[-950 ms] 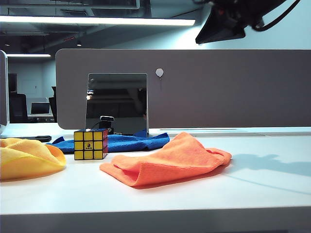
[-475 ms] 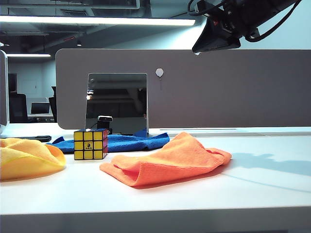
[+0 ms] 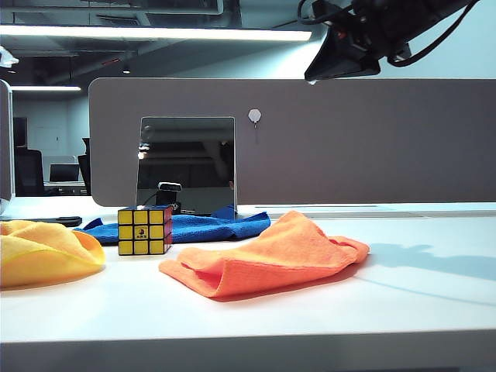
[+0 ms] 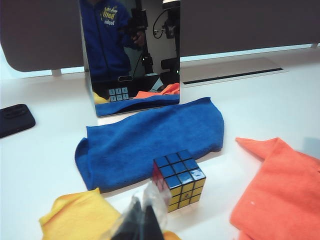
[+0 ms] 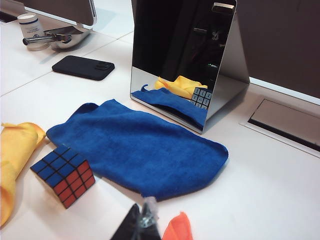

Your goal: Pick up a rag that is the same color as the top surface of the Rubik's Cube and cover the cube with it.

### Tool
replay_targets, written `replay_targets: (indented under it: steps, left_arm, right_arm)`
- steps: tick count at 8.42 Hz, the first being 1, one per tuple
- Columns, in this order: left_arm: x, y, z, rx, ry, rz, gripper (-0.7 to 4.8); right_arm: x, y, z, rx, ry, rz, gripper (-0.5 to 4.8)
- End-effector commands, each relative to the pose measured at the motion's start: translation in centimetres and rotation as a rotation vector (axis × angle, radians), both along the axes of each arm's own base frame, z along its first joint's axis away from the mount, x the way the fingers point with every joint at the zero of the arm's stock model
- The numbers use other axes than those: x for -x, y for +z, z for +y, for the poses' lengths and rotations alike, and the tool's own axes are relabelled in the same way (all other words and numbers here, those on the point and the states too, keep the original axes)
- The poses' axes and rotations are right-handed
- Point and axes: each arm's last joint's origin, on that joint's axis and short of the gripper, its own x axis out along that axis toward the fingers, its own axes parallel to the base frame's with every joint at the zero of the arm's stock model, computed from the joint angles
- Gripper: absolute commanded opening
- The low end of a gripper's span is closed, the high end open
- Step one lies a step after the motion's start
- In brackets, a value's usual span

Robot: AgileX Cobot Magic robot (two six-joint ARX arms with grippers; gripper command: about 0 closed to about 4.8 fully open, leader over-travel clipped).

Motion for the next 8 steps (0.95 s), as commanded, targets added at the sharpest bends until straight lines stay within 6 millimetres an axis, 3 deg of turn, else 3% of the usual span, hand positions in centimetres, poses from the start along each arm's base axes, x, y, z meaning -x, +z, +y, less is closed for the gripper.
replay_targets:
  steps: [1,2,3,4,5,6,7,8]
  left_arm:
    - [0.0,0.3,-0.5,0.001,-0.038,-0.025,-0.06]
    - [-0.3,0.2,-0.4,-0.015,0.032,-0.017,-0.06]
    - [-0.8,-0.2,-0.4,-0.023,0.033,0.009,-0.06]
    - [-2.9,-1.6,-0.5,-0.046,0.028,0.074,-0.06]
    - [-7.4,-2.8,-0.2,-0.064,0.2,-0.031,-0.06]
    - [-8.2,-3.3,-0.2,-0.062,0.207,-0.037,-0.06]
    - [-10.8,-4.4,-0.4,-0.063,0.182,0.037,0.0]
    - [-13.6,-4.2,-0.5,-0.064,0.175,0.053,1.29]
  right_arm:
    - [-2.7,0.3,1.6,0.001,0.014,0.013,-0.06]
    - [-1.0,-1.5,3.6,0.081,0.117,0.204,-0.05]
    - [-0.9,-1.4,3.9,0.078,0.124,0.196,-0.05]
    - [-0.9,-1.4,3.9,0.074,0.131,0.194,-0.05]
    - [-0.8,-1.4,3.9,0.073,0.137,0.199,-0.06]
    - [-0.8,-1.4,3.9,0.073,0.137,0.199,-0.06]
    - [-0.8,-1.4,3.9,0.073,0.137,0.199,-0.05]
    - [-0.8,-1.4,3.9,0.073,0.138,0.199,-0.05]
